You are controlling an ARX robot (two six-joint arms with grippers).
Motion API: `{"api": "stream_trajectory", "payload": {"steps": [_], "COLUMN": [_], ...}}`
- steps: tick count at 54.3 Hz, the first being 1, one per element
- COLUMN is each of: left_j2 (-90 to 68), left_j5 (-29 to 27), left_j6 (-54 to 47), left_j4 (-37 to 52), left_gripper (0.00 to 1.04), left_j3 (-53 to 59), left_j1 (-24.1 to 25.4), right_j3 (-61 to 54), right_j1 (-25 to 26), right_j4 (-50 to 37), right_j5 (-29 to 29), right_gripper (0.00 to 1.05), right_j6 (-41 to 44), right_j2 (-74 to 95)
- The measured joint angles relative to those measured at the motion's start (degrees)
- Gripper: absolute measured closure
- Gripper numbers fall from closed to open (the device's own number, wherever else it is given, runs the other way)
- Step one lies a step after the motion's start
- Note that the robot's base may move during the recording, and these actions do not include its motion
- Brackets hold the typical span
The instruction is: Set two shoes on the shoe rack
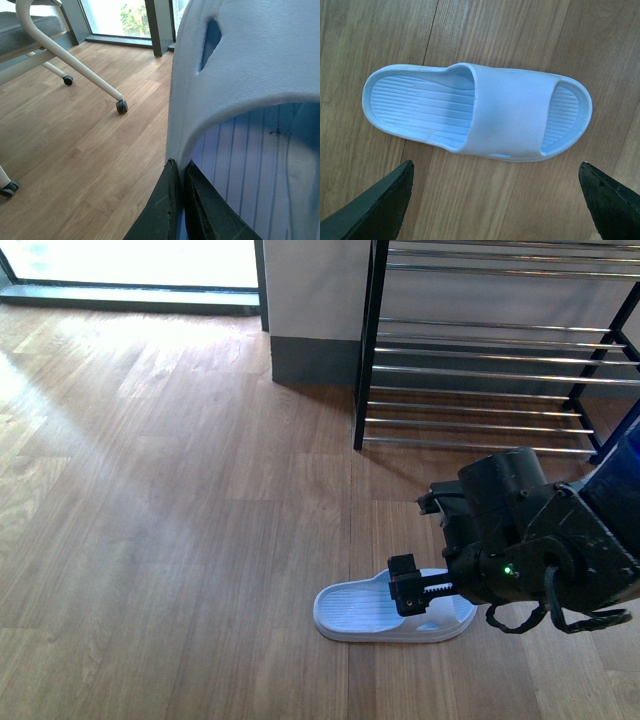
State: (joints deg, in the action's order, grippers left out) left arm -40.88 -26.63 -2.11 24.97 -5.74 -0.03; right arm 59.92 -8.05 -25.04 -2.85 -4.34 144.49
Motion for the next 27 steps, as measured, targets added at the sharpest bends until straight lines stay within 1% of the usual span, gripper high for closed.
{"api": "stream_trajectory", "payload": {"steps": [11,17,27], "left_j2": [0.0,0.0,0.0], "left_j5": [0.0,0.0,0.0], "left_j6": [0.0,0.0,0.0], "left_j4": [0.0,0.0,0.0], "left_gripper": [1.03,1.03,1.03], "left_j3": [0.0,0.0,0.0], "left_j1": [0.0,0.0,0.0], "right_j3": [8.4,10.8,14.2], "right_j1": [-0.6,-0.5,-0.5], "right_j4": [1.9,2.7,6.1], "right_j5": [-2.8,-3.7,-3.2], "right_gripper": [0.09,0.09,0.09], "right_j6": [-1.4,-2.3,-5.6], "right_j2": [7.9,10.2,13.2]}}
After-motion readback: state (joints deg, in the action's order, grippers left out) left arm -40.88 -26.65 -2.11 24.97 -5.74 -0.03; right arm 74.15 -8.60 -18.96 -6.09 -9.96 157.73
